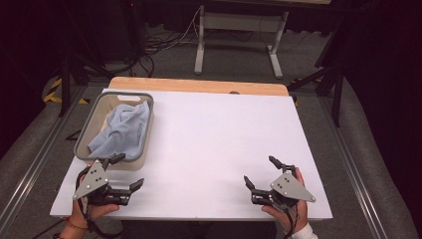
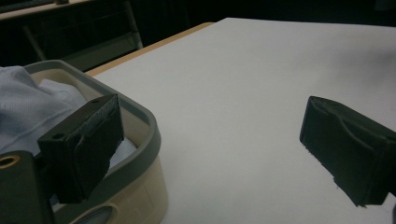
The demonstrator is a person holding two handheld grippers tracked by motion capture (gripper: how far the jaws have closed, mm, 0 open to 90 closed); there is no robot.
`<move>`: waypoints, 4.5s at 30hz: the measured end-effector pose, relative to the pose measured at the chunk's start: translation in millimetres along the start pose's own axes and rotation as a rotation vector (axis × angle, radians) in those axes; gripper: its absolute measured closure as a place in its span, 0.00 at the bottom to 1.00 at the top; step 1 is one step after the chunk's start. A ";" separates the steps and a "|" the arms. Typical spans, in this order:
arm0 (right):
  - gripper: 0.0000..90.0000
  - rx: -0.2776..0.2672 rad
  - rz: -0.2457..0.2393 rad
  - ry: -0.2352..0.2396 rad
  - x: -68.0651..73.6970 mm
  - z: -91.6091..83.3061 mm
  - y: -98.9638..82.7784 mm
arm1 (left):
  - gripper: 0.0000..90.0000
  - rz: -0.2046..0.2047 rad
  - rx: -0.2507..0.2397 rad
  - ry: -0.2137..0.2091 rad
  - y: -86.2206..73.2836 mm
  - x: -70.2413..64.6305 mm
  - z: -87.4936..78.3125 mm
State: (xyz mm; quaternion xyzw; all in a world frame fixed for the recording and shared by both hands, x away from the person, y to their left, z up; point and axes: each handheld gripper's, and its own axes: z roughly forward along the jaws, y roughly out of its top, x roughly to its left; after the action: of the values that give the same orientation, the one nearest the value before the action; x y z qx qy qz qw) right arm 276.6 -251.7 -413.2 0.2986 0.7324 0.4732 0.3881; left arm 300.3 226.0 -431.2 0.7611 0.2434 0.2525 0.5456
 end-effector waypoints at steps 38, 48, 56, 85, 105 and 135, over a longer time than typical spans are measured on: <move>0.09 0.042 -0.004 0.026 -1.9 10.6 -4.0 | 0.09 -0.078 0.080 0.147 33.9 67.7 -16.6; 0.09 0.070 -0.010 0.034 -1.4 14.7 -7.1 | 0.09 -0.105 0.254 0.168 53.4 94.3 22.6; 0.09 0.102 -0.029 0.060 1.7 18.1 -9.6 | 0.10 -0.132 0.340 0.208 56.9 106.7 47.7; 0.09 0.179 -0.063 0.084 3.8 24.4 -16.5 | 0.95 -0.132 0.410 0.279 47.0 102.4 52.1; 0.10 0.152 -0.029 0.061 -6.3 15.7 -14.2 | 0.96 -0.161 0.150 0.276 88.5 108.5 28.7; 0.10 0.153 0.004 0.031 -13.8 14.9 -14.6 | 0.97 -0.082 -0.026 0.231 188.0 89.6 19.9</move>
State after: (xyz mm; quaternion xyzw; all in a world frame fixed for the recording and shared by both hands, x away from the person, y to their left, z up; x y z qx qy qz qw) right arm 295.5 -261.3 -426.5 0.3214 0.7718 0.4212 0.3516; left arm 398.6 216.0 -246.8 0.7091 0.3323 0.3189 0.5339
